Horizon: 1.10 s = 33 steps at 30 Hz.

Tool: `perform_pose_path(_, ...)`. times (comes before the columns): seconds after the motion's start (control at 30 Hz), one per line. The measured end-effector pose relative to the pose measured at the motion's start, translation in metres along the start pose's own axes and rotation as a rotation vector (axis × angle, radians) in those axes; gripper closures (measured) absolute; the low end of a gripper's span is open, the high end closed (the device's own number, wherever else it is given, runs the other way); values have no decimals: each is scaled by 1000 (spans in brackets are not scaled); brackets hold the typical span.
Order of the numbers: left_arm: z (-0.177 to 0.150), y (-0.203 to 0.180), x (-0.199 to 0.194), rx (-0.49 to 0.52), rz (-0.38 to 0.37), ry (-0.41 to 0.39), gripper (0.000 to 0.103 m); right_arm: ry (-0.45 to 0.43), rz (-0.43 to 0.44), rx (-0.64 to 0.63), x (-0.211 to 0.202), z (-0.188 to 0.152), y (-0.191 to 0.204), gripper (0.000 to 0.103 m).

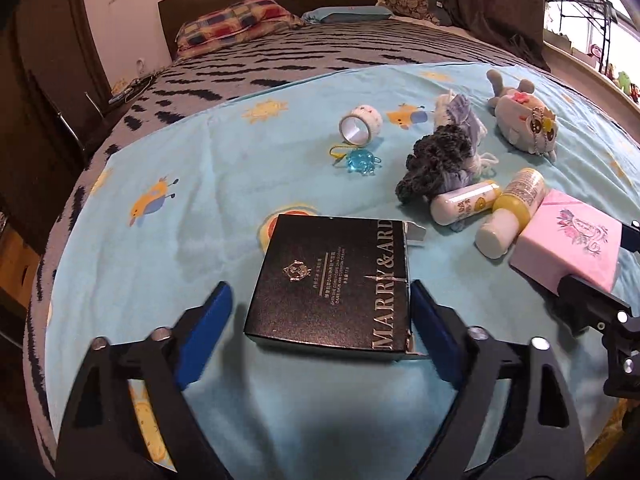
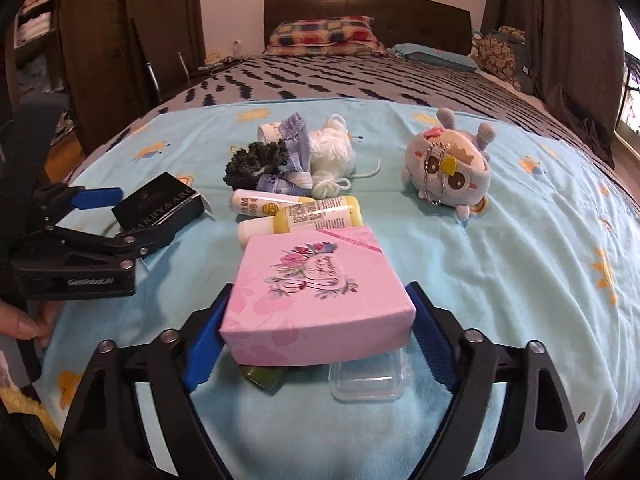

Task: Collect trash
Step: 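Grasp the pink box with the right tool while the left tool grasps the black MARRY&ARD box, then lower both boxes into the dark bin and open both tools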

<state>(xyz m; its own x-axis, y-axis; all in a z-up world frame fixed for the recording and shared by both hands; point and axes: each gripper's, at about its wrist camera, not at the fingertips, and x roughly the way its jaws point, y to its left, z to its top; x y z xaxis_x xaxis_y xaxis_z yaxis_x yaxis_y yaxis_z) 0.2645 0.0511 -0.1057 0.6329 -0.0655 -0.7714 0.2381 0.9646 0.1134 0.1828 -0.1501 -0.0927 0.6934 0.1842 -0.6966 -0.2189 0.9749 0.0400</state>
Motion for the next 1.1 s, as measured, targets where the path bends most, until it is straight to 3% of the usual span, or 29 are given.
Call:
perform_pose_path(0.33, 0, -4, -15, -6, -14, -35, 33, -75, 18, 4, -24, 2, -2, 25)
perform_pose_path(0.63, -14, -24, -100, 47, 5, -180, 33, -169, 35, 5, -90, -2, -6, 25)
perform_pose_path(0.87, -64, -48, -167, 77, -30, -266, 33, -204, 56, -21, -147, -34, -3, 25)
perform_pose_path(1.1, -133, -71, -192, 47, -93, -242, 33, -141, 77, 23, -172, -88, -10, 25)
